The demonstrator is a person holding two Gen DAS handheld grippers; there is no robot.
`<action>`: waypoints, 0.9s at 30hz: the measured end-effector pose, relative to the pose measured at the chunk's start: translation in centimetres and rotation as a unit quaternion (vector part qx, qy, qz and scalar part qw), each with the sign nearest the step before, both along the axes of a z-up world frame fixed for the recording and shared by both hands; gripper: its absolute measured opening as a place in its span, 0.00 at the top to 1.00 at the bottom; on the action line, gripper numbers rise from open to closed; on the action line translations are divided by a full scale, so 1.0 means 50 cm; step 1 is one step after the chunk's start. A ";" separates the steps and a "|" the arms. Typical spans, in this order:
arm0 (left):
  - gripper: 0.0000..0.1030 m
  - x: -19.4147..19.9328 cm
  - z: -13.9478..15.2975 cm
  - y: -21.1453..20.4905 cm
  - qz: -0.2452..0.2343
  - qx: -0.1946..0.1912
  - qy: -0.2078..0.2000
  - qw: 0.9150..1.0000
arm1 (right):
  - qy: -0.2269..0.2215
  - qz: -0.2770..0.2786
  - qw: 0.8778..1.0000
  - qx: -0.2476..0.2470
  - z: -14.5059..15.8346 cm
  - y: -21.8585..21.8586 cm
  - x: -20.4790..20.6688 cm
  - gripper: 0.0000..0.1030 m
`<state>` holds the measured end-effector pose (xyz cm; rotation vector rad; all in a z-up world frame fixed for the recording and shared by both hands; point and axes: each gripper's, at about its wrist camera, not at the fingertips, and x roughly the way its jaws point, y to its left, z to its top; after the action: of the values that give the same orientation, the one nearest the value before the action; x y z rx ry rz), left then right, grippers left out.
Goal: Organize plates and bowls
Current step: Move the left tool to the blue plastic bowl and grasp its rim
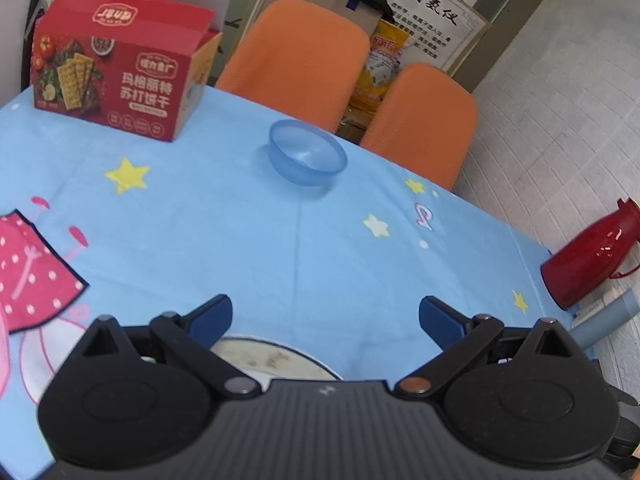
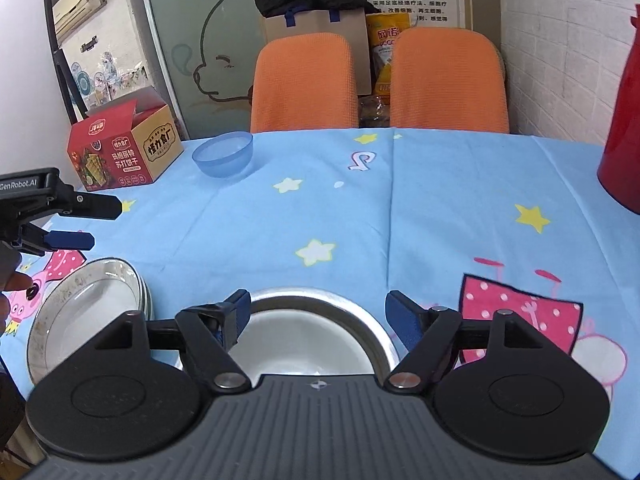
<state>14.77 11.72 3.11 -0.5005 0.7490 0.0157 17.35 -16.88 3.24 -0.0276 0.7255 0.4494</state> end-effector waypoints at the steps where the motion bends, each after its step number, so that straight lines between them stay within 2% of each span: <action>1: 0.04 0.012 0.002 0.017 0.007 0.001 -0.001 1.000 | -0.001 0.005 1.000 -0.005 0.006 0.016 0.017 0.00; 6: 0.03 0.084 0.002 0.089 0.033 0.004 0.012 0.999 | -0.001 0.033 0.999 -0.023 0.029 0.101 0.121 0.00; 8: 0.03 0.117 -0.003 0.113 0.047 -0.008 0.012 0.999 | 0.004 0.042 0.999 -0.027 0.029 0.140 0.179 0.00; 10: 0.03 0.158 -0.011 0.130 0.058 -0.026 0.010 0.998 | 0.013 0.053 0.998 -0.034 0.022 0.184 0.235 0.00; 14: 0.03 0.255 -0.028 0.137 0.070 -0.036 0.016 0.997 | 0.026 0.080 0.994 -0.068 -0.014 0.277 0.327 0.00; 19: 0.03 0.358 -0.061 0.124 0.075 -0.004 0.034 0.997 | 0.040 0.085 0.994 -0.047 -0.042 0.326 0.406 0.00; 27: 0.04 0.430 -0.100 0.123 0.073 0.018 0.057 0.996 | 0.044 0.093 0.993 -0.054 -0.079 0.361 0.463 0.00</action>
<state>36.28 17.87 -1.91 -0.5219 0.8200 0.1958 40.49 1.15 -0.69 -0.1800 0.8373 0.5923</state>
